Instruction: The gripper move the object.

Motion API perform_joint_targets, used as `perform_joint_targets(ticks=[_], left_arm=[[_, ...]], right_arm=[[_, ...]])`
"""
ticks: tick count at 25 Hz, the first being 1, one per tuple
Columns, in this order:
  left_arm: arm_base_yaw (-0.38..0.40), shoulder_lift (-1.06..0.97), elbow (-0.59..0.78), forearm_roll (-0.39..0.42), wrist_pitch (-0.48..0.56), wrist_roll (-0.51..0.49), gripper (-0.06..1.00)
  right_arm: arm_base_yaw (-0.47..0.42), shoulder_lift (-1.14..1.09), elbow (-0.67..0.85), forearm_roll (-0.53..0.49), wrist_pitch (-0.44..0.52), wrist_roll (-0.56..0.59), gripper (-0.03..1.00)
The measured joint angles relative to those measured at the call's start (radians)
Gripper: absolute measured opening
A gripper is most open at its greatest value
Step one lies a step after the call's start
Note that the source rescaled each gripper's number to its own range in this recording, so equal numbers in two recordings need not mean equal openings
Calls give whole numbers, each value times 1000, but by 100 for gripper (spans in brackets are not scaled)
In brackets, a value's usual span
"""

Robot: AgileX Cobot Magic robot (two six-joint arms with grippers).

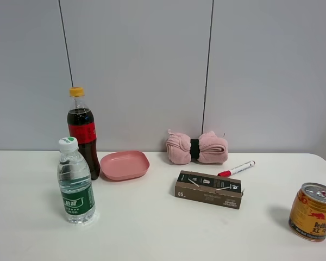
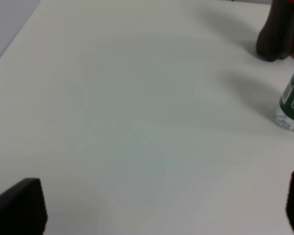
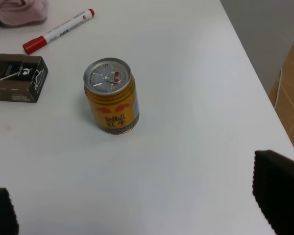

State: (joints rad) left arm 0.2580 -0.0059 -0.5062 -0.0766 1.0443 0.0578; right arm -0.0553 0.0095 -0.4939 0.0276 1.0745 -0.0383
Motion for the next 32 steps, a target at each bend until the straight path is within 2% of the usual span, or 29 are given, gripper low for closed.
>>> perform_joint_targets(ticks=[32], left_arm=[[0, 0, 0, -1, 0, -1, 100]], right_arm=[[0, 0, 0, 0, 0, 0, 100]])
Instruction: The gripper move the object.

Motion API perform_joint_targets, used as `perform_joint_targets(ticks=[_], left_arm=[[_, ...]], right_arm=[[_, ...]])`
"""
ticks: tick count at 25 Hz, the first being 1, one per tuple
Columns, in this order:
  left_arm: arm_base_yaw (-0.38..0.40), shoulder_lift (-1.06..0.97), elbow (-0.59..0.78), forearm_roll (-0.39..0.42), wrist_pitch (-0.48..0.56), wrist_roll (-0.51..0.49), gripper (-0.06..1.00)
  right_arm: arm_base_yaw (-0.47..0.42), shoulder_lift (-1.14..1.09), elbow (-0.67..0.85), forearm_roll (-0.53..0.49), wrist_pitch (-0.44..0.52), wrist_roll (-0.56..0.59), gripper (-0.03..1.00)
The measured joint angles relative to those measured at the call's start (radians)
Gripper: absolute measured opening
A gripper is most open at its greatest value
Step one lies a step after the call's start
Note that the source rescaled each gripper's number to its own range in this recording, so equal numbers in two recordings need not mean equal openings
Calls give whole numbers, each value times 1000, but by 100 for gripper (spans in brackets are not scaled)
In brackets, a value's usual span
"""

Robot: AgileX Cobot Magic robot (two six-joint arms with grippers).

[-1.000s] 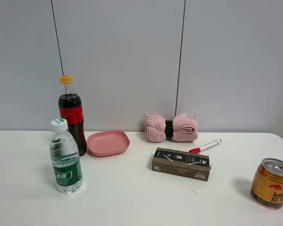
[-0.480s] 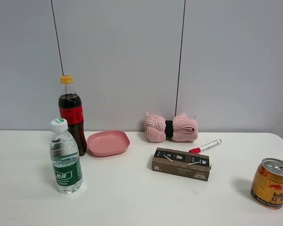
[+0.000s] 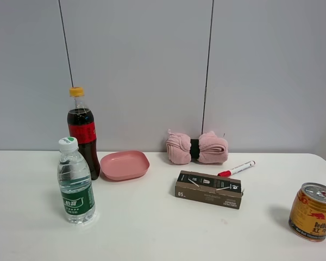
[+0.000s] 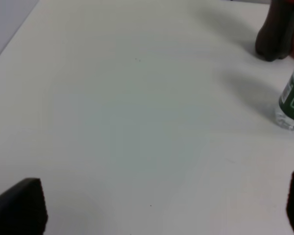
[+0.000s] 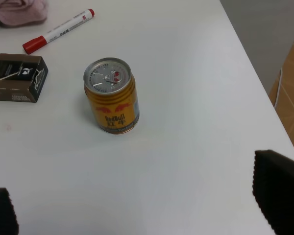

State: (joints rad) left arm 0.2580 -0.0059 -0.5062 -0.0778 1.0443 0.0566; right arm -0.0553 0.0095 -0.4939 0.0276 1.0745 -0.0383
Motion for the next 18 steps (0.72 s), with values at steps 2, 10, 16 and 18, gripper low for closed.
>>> perform_joint_targets(ticks=[2, 10, 16, 18], left_arm=[[0, 0, 0, 0, 0, 0, 100], [0, 0, 0, 0, 0, 0, 100], [-54, 0, 0, 0, 0, -5, 100], [-76, 0, 0, 0, 0, -5, 100]], right_arm=[[0, 0, 0, 0, 0, 0, 100], [0, 0, 0, 0, 0, 0, 100], [0, 0, 0, 0, 0, 0, 100], [0, 0, 0, 0, 0, 0, 100]])
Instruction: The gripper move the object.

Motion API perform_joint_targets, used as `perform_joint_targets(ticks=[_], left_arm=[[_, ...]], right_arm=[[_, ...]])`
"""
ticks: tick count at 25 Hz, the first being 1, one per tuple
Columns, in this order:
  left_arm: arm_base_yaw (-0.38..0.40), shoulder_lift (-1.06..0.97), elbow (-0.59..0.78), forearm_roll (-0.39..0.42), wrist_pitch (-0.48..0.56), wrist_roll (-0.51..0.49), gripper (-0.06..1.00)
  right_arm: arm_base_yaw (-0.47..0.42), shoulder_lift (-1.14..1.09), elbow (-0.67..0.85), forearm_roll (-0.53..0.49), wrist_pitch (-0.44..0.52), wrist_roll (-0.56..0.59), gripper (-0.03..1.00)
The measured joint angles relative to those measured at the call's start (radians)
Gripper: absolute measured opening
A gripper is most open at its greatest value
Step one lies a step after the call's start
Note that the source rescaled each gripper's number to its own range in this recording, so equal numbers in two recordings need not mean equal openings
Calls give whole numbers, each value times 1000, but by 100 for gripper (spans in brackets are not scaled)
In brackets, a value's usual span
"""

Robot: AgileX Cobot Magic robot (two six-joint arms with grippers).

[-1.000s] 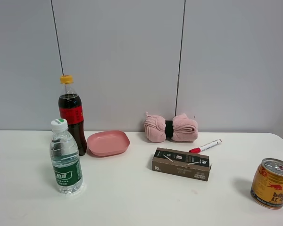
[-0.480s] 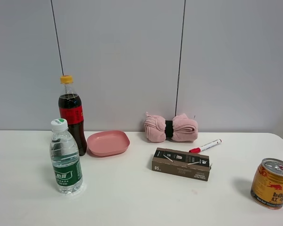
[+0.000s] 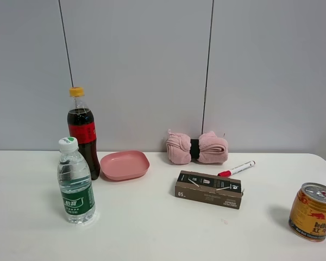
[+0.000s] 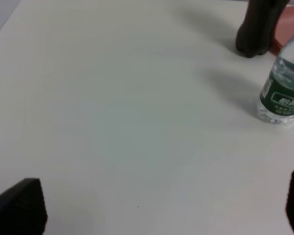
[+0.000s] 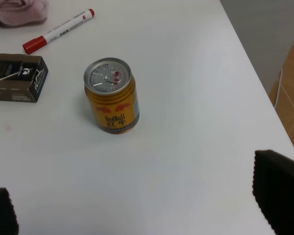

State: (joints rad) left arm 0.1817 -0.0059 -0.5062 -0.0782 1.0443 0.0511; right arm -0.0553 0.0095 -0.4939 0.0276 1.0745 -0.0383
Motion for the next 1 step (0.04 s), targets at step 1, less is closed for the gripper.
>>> perform_joint_targets(ticks=[1], left_arm=[[-3, 0, 0, 0, 0, -1, 100]], right_arm=[[0, 0, 0, 0, 0, 0, 100]])
